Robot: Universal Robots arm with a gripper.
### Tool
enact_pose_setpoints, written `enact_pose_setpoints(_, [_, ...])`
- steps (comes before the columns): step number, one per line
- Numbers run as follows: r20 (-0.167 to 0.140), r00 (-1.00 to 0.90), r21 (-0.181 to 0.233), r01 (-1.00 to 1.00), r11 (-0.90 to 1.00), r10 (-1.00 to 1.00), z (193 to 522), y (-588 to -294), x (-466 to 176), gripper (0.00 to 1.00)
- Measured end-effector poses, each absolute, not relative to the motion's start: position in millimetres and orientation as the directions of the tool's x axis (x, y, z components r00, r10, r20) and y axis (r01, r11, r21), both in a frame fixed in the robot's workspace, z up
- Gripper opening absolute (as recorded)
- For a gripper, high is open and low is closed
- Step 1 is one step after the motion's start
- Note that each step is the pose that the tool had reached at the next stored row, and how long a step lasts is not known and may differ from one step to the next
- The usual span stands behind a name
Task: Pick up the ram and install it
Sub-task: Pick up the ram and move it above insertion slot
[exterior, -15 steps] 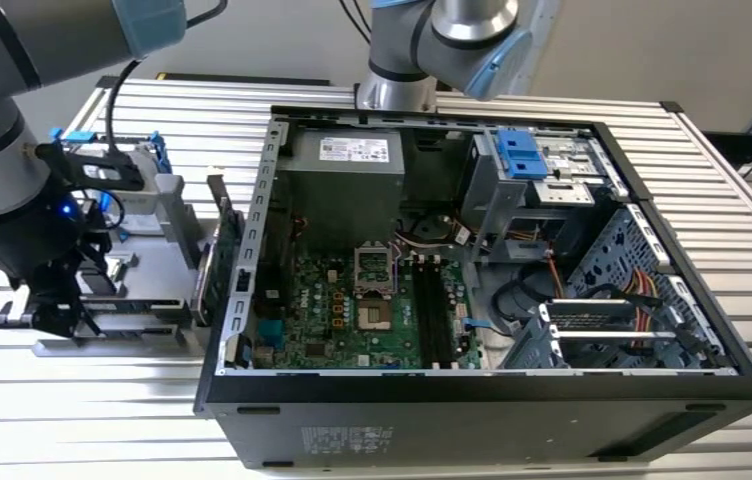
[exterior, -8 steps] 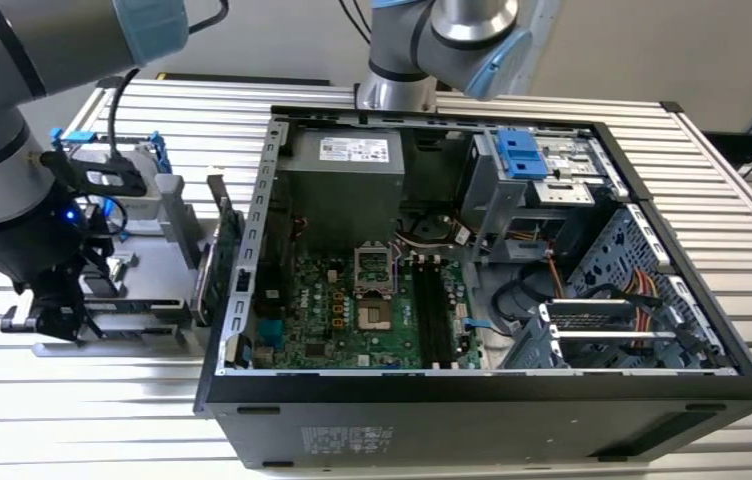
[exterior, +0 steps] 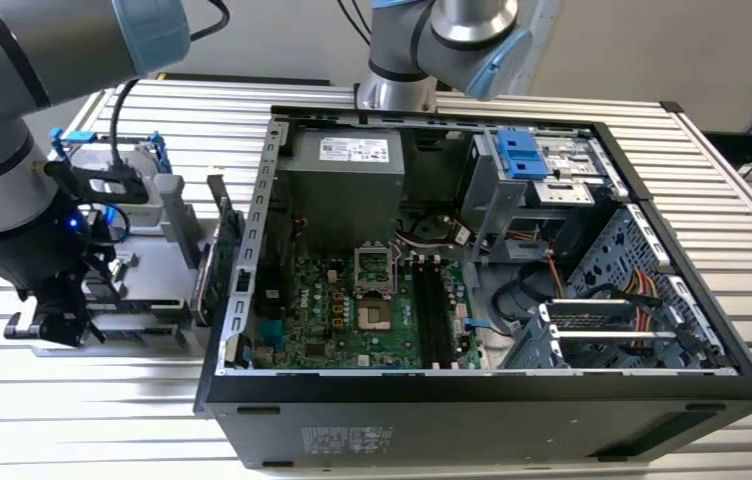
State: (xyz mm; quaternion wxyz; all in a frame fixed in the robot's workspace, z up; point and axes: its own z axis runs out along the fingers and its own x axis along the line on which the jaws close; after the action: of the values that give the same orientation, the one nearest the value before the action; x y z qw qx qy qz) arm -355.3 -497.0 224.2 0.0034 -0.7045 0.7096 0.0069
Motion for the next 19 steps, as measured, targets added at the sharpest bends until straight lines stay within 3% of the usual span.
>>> enact_pose_setpoints(19, [-0.018,-0.005,0.005,-1.000,0.005,-1.000,208,-498,-355,1.00])
